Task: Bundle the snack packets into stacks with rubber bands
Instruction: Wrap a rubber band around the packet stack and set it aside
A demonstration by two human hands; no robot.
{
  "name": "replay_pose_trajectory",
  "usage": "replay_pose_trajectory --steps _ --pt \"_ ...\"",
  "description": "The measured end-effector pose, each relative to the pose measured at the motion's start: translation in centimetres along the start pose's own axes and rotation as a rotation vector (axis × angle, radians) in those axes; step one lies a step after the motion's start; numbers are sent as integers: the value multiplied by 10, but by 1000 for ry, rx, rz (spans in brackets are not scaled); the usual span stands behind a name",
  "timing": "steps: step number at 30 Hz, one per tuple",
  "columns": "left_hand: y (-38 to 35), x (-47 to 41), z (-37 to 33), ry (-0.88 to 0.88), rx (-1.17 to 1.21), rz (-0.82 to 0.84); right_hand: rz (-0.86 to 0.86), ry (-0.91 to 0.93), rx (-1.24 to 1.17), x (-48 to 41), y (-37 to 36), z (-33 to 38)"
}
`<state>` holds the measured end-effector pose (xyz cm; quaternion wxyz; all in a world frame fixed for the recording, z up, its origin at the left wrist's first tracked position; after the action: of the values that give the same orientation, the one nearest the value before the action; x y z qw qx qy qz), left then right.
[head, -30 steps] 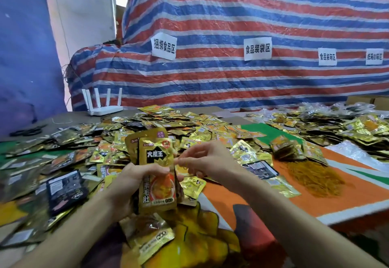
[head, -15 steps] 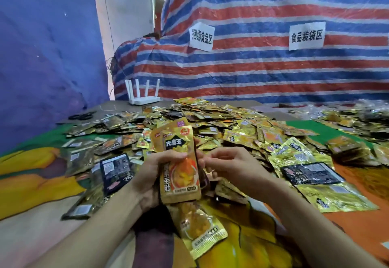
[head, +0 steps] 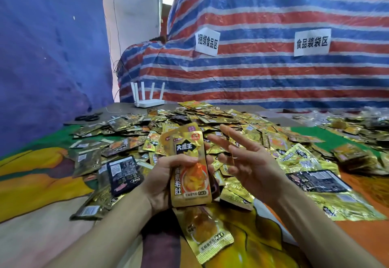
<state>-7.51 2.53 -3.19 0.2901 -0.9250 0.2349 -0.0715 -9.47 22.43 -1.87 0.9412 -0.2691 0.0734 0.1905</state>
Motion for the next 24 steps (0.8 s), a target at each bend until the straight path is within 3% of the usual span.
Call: replay_pose_trajectory --steps 7,11,16,20,24 --pt "3 -6 3 -69 -6 -254 -261 135 319 4 1 -7" --pt "10 -9 -3 -192 134 -396 -253 109 391 13 -8 -14" --pt "11 -12 -2 -247 160 -415 -167 191 450 17 -39 -42" --pt "10 -11 0 -307 99 -436 -291 346 771 14 -50 -49" --pt "4 -11 8 -347 39 -481 -342 398 789 13 -50 -48"
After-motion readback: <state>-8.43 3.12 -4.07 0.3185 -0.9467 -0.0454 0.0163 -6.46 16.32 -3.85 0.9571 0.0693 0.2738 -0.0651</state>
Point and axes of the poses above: each hand's wrist, its own x-axis away from the middle knuckle, its own y-axis out of the back of the hand, z = x × y, the point moved 1 cm from there along -x, towards the middle knuckle, and after that the axes turned 9 degrees about -z, right-handed, at the moved point
